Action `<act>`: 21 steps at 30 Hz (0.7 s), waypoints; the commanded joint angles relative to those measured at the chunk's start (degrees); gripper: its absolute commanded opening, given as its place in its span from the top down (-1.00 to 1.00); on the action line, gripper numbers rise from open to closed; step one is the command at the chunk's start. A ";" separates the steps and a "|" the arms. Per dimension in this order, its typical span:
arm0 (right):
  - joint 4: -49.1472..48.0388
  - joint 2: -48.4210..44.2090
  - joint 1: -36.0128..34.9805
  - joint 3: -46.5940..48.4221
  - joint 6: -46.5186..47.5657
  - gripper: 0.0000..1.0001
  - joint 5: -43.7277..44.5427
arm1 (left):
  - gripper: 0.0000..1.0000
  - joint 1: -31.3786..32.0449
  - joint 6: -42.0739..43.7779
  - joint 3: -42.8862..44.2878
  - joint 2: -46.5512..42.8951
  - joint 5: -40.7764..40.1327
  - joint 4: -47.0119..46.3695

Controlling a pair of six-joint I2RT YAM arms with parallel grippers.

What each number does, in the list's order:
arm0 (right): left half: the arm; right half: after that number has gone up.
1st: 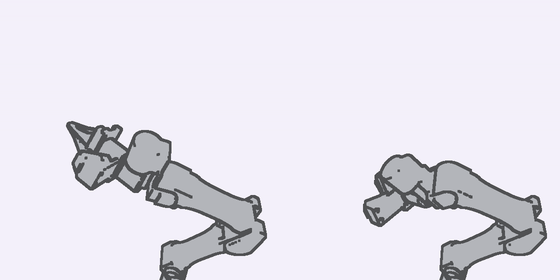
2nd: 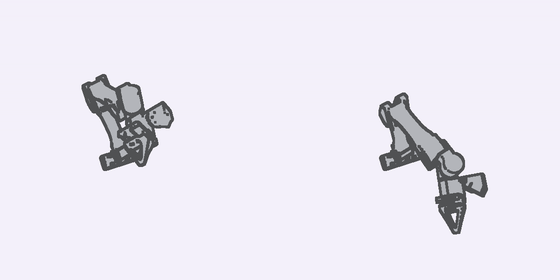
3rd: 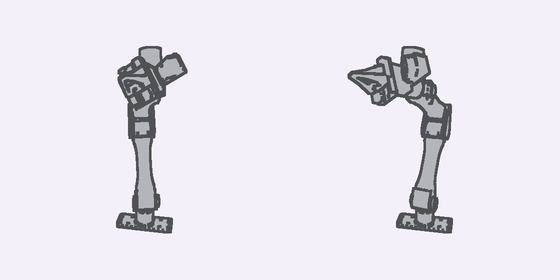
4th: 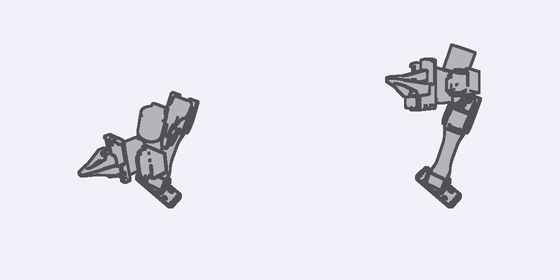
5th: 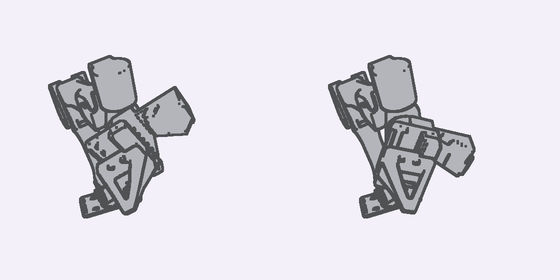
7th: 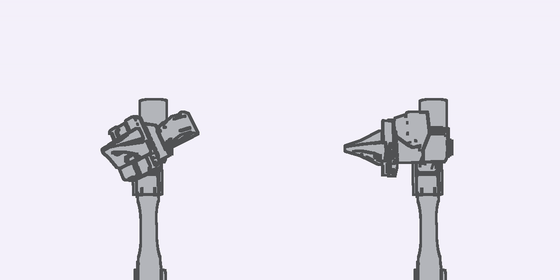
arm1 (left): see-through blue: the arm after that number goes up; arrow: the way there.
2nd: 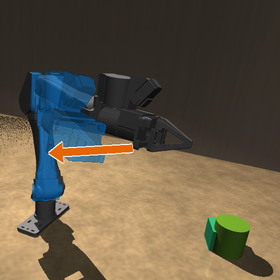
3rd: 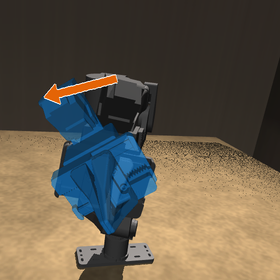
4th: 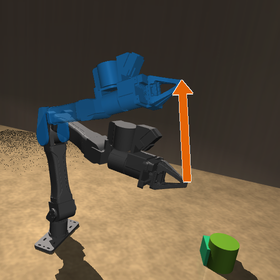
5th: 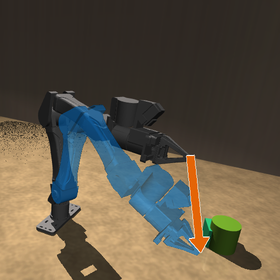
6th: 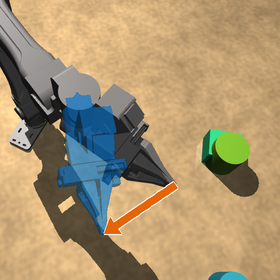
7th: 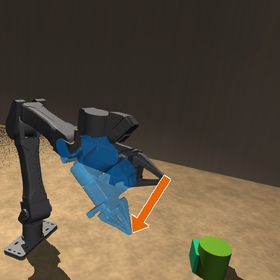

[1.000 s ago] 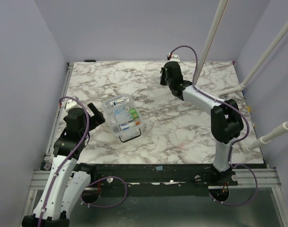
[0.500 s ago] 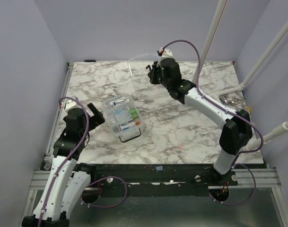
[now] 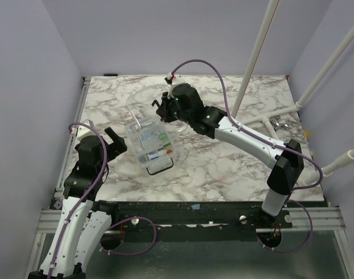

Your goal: Organize the medicine kit

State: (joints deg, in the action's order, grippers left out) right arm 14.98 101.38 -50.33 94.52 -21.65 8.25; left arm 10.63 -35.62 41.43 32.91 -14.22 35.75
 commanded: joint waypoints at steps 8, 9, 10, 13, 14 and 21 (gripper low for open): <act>6.42 4.19 -5.46 2.38 -7.33 0.99 0.19 | -0.97 0.09 -1.52 0.48 -3.01 -7.44 2.03; 6.25 4.45 -5.85 2.15 -7.98 0.99 0.65 | -0.97 0.09 -1.68 0.57 -3.28 -7.89 2.28; 5.97 4.68 -6.00 1.81 -8.97 0.99 0.87 | -0.97 0.05 -1.81 0.59 -3.53 -8.53 2.44; 5.16 5.36 -6.23 0.75 -12.10 0.99 0.76 | -0.97 0.09 -2.17 0.61 -4.13 -9.84 2.80; 4.64 5.40 -6.32 0.29 -12.96 0.99 0.80 | -0.97 0.09 -2.18 0.67 -4.24 -10.01 2.92; 4.21 6.90 -7.64 0.05 -15.54 0.99 2.67 | -0.97 0.09 -2.26 0.43 -4.80 -9.52 2.58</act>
State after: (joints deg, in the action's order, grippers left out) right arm 19.81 106.63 -56.73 94.32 -34.63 8.58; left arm 10.63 -37.52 41.43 28.93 -22.13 37.65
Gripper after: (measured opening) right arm 0.038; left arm 0.985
